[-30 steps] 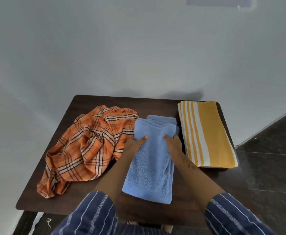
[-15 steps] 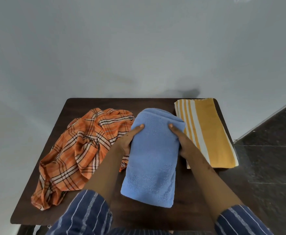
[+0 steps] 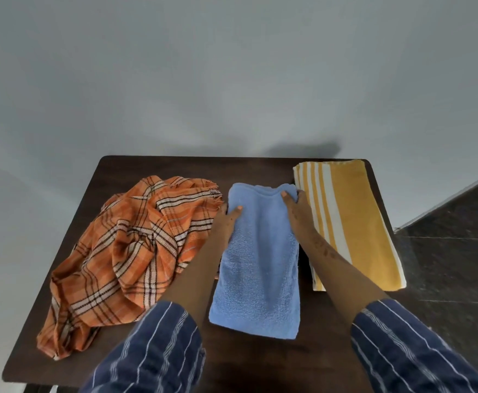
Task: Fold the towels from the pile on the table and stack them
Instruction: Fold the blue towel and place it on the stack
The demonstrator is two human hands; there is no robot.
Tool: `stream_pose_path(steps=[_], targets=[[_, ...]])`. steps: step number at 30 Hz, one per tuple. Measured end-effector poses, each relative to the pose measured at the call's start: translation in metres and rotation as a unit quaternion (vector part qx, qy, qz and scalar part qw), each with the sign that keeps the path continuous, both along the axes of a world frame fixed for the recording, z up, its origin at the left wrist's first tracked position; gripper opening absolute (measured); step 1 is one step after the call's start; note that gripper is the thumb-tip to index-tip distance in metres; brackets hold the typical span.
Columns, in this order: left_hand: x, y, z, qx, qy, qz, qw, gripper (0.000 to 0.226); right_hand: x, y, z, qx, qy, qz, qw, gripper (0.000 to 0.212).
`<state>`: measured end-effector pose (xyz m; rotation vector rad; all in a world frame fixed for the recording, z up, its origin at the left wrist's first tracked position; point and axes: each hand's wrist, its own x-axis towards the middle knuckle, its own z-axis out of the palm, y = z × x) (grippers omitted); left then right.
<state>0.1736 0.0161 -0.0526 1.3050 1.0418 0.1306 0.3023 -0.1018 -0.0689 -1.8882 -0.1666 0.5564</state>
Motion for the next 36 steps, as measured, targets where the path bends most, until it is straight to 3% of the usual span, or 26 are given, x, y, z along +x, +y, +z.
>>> stream_pose_path(steps=[3,5,8,10,12,15,17,19,21,23,26,28,29,33,36], targets=[[-0.003,0.007,-0.001,-0.108,-0.030,0.033,0.993,0.042,-0.003,-0.002,-0.005,0.027,-0.010,-0.011,1.000,0.038],[-0.003,0.012,0.001,-0.176,-0.045,0.051,0.982,0.029,-0.001,-0.006,-0.004,0.064,0.040,-0.058,0.995,0.045],[0.005,0.016,0.008,-0.162,-0.035,0.055,0.985,0.018,0.012,-0.004,-0.003,0.117,0.065,-0.085,0.987,0.054],[0.012,0.016,0.003,-0.071,0.015,0.050,0.996,0.028,0.021,0.002,-0.003,0.032,0.036,-0.032,0.998,0.053],[0.013,0.017,-0.012,0.077,0.106,0.035,0.991,0.043,0.023,0.005,-0.005,-0.094,-0.032,0.011,0.995,0.057],[0.015,0.006,-0.022,0.210,0.163,0.017,0.964,0.058,0.011,0.005,0.004,-0.135,-0.187,0.006,0.973,0.060],[0.013,-0.016,-0.027,0.416,0.150,-0.037,0.896,0.058,-0.017,0.005,0.005,-0.108,-0.285,0.024,0.952,0.056],[0.006,-0.038,-0.044,0.524,0.122,-0.146,0.830,0.056,-0.045,0.002,-0.015,-0.170,-0.348,0.115,0.915,0.056],[-0.005,-0.048,-0.065,0.511,0.142,-0.246,0.811,0.062,-0.053,-0.003,-0.049,-0.281,-0.346,0.229,0.865,0.069],[-0.009,-0.043,-0.074,0.483,0.122,-0.250,0.830,0.064,-0.046,-0.004,-0.060,-0.264,-0.279,0.261,0.886,0.068],[-0.010,-0.034,-0.062,0.376,0.050,-0.097,0.920,0.060,-0.032,-0.011,-0.041,-0.089,-0.183,0.139,0.969,0.052],[-0.018,-0.025,-0.059,0.284,0.101,0.022,0.953,0.056,-0.031,-0.026,-0.029,-0.089,-0.188,0.032,0.978,0.044],[-0.023,-0.020,-0.055,0.223,0.138,0.036,0.964,0.056,-0.034,-0.032,-0.028,-0.118,-0.179,0.013,0.977,0.045],[-0.029,-0.007,-0.032,0.095,0.185,-0.060,0.976,0.070,-0.061,-0.031,-0.032,-0.219,0.003,0.033,0.975,0.081],[-0.025,-0.007,-0.017,0.054,0.188,-0.097,0.976,0.084,-0.063,-0.028,-0.027,-0.140,0.125,-0.018,0.982,0.091]])
